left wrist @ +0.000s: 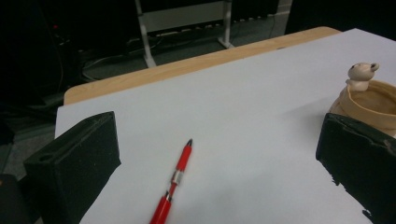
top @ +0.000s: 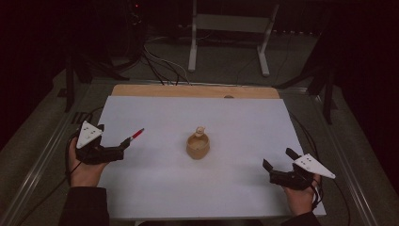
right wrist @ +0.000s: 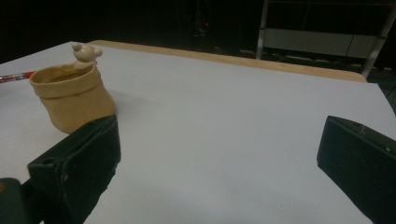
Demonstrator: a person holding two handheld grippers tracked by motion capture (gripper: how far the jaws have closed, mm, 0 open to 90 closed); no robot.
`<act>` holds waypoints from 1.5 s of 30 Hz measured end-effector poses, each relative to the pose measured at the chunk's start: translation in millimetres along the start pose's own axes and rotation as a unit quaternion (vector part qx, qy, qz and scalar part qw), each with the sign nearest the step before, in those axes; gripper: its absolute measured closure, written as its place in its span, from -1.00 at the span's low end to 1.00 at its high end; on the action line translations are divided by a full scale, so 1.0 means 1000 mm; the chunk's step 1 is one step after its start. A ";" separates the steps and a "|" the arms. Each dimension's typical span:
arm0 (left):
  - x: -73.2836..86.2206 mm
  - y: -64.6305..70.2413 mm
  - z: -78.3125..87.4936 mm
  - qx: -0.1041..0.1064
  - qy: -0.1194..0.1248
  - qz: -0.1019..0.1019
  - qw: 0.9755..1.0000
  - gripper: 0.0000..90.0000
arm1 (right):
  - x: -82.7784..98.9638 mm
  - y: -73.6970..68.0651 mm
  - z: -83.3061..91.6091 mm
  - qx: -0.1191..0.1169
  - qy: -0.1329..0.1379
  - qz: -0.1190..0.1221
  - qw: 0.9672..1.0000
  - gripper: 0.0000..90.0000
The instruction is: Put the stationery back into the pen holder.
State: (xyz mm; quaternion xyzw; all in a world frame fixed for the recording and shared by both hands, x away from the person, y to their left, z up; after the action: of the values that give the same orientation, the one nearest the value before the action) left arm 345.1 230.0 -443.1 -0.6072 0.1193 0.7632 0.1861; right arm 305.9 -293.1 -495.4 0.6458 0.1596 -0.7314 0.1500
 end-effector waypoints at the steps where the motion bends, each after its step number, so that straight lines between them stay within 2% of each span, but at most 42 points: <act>1: -0.001 -0.001 -0.002 0.003 -0.004 -0.003 1.000 -1.00 | 0.000 0.000 0.000 -0.001 -0.001 0.002 1.000 -1.00; 5: -0.003 -0.005 -0.014 0.014 -0.018 -0.007 1.000 -1.00 | 0.001 -0.002 0.000 -0.004 -0.002 0.005 1.000 -1.00; 10: -0.001 -0.012 -0.033 0.020 -0.051 -0.010 0.998 -1.00 | 0.002 -0.004 -0.001 -0.006 -0.004 0.008 1.000 -0.99; 17: 0.001 -0.021 -0.054 0.028 -0.091 -0.014 0.995 -0.98 | 0.002 -0.004 -0.001 -0.006 -0.006 0.007 1.000 -0.99; 20: 0.005 -0.025 -0.063 0.030 -0.111 -0.011 0.993 -0.98 | 0.003 -0.005 -0.001 -0.007 -0.007 0.009 1.000 -1.00; 32: 0.022 -0.033 -0.090 0.033 -0.154 -0.006 0.988 -0.95 | 0.004 -0.005 -0.001 -0.006 -0.009 0.006 1.000 -0.99; 42: 0.042 -0.033 -0.106 0.036 -0.200 -0.010 0.979 -0.86 | 0.004 -0.004 -0.001 -0.006 -0.009 0.005 1.000 -0.99; 45: 0.049 -0.034 -0.110 0.036 -0.216 -0.009 0.976 -0.83 | 0.004 -0.004 -0.001 -0.007 -0.008 0.006 1.000 -1.00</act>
State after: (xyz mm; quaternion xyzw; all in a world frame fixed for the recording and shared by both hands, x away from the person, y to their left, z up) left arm 447.2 222.5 -514.6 -0.4224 0.0983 0.8698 0.2354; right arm 304.5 -289.2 -499.0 0.6397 0.1592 -0.7347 0.1602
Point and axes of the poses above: each handheld gripper's, and its own axes: z roughly backward along the jaws, x roughly out of its underside, y roughly to its right, the point moved 7 cm from there along -z, roughly forward along the jaws, and after that the axes turned 12 degrees about y, right-handed, at the moved point
